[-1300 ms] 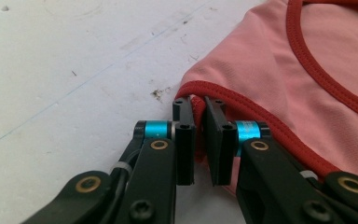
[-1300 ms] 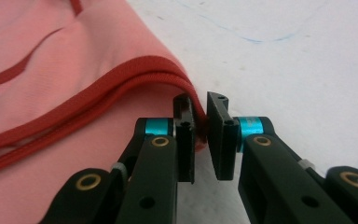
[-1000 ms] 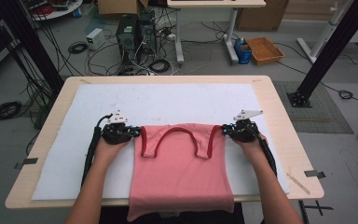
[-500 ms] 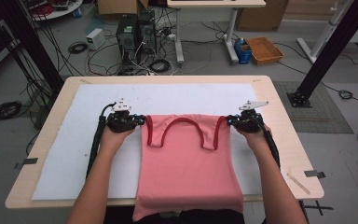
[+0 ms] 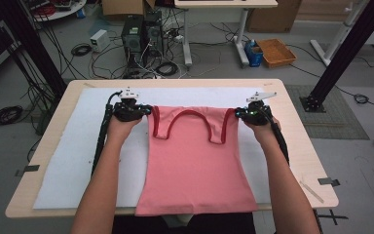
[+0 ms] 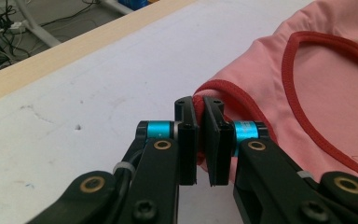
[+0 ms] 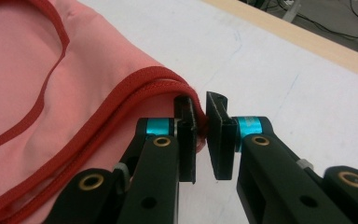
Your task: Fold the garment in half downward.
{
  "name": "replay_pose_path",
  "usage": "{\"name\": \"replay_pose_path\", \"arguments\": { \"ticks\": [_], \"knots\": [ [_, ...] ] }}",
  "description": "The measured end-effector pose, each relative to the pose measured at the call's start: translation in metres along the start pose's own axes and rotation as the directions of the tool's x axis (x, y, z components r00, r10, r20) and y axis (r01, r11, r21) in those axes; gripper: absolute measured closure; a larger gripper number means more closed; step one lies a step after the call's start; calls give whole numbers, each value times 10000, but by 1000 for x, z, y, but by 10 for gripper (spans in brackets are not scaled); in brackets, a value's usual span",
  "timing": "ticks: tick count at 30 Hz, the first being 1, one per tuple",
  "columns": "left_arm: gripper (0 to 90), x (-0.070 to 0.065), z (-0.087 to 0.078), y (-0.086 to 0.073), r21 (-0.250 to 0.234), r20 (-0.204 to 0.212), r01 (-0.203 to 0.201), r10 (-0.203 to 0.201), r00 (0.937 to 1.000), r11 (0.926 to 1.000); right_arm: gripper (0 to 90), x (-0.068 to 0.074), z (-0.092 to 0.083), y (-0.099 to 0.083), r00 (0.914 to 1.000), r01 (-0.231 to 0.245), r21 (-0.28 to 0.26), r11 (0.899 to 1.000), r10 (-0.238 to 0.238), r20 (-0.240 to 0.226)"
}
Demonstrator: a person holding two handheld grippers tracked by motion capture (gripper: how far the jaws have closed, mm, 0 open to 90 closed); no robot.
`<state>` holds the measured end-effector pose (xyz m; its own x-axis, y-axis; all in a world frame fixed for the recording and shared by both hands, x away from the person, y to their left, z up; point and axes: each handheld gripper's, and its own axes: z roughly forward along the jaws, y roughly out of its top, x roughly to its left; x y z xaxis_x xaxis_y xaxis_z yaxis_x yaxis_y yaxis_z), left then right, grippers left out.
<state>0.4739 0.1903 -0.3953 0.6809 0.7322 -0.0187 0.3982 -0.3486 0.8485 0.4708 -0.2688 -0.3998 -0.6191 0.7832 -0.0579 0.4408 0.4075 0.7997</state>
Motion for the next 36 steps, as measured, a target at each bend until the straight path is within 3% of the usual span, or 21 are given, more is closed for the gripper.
{"name": "replay_pose_path", "arguments": {
  "ticks": [2,6,11,14,29,36],
  "knots": [
    [843,0,0,-1,-167,70,104,-103,9999,9998,832,-3,3,4,9999,-120,-9,9999,120,-12],
    [842,-4,1,-9,-172,263,-89,93,9996,9998,832,0,5,6,9999,25,-62,10000,-26,-146],
    [841,-6,-3,-18,-209,321,20,-13,9995,9998,831,2,1,0,9994,60,-313,9995,-71,-338],
    [840,-9,-7,-20,-291,346,-158,168,9993,9995,831,3,-3,-4,9991,31,-394,9992,-47,-419],
    [838,-25,-37,-24,-975,572,-416,473,9972,9944,827,13,-35,-16,9957,198,-1156,9931,-300,-876],
    [836,-32,-49,-26,-1277,997,-450,580,9933,9908,825,21,-51,-23,9924,413,-1440,9887,-573,-1089]
  ]
}}
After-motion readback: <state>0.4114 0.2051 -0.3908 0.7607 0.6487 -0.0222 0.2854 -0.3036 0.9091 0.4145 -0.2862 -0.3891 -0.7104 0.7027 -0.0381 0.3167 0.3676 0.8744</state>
